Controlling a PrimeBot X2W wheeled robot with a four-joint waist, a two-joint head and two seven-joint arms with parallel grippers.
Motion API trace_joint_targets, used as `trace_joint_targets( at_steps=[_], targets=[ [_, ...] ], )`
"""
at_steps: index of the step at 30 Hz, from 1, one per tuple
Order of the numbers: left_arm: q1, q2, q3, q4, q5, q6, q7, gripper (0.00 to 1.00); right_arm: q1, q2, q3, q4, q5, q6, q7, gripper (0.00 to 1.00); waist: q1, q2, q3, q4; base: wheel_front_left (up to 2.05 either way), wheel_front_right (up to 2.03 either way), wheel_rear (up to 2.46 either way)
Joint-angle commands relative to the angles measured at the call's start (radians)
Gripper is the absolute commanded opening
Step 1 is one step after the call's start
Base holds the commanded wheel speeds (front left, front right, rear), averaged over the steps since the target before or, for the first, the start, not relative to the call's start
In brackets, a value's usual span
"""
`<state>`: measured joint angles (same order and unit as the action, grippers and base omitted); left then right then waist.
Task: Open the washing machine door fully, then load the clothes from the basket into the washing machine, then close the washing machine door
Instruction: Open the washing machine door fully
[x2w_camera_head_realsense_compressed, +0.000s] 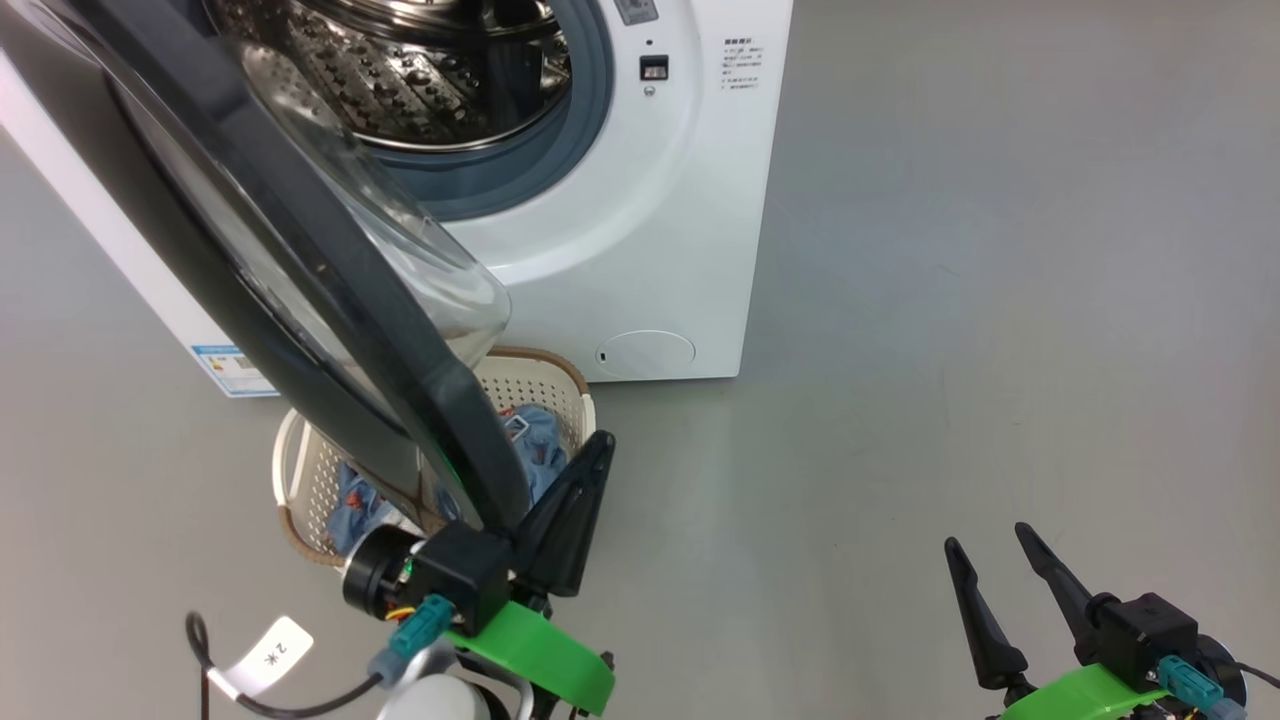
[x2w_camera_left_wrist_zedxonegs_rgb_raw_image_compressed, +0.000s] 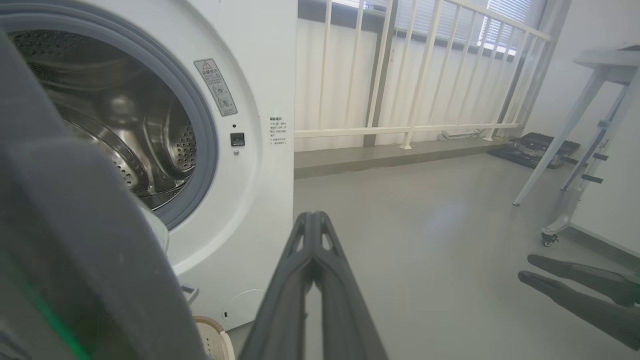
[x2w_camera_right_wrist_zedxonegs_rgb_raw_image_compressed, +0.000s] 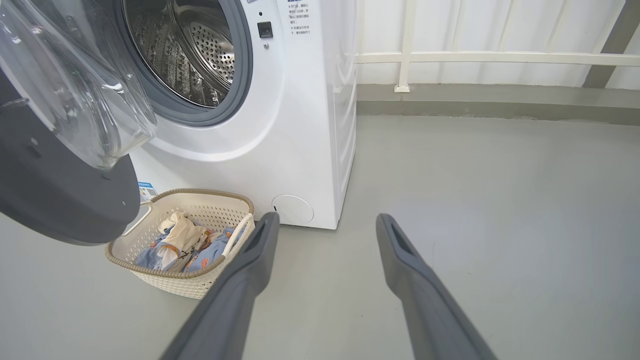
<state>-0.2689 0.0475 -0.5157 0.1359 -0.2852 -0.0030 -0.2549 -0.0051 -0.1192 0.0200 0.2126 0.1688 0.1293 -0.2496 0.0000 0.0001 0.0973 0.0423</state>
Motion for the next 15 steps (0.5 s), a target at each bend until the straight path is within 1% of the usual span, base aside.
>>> trace_joint_targets(
  at_steps=[1, 5, 15],
  targets=[
    [-0.043, 0.005, 0.034, -0.012, -0.012, 0.009, 0.0, 0.0, -0.035, -0.009, 0.027, -0.018, 0.0, 0.001, -0.012, 1.0, 0.0, -0.0001, 0.002, 0.002, 0.0, 0.0, 0.0],
    [-0.057, 0.004, 0.043, 0.011, -0.032, 0.023, -0.001, 0.0, -0.036, -0.01, 0.026, -0.018, 0.004, 0.001, -0.012, 1.0, 0.0, -0.0001, 0.009, 0.007, 0.0, 0.0, 0.0],
    [-0.082, 0.004, 0.038, 0.032, -0.041, 0.029, -0.004, 0.0, -0.045, -0.009, 0.025, -0.016, 0.004, 0.001, -0.012, 1.0, 0.0, -0.0001, 0.027, 0.016, 0.0, 0.0, 0.0]
  ],
)
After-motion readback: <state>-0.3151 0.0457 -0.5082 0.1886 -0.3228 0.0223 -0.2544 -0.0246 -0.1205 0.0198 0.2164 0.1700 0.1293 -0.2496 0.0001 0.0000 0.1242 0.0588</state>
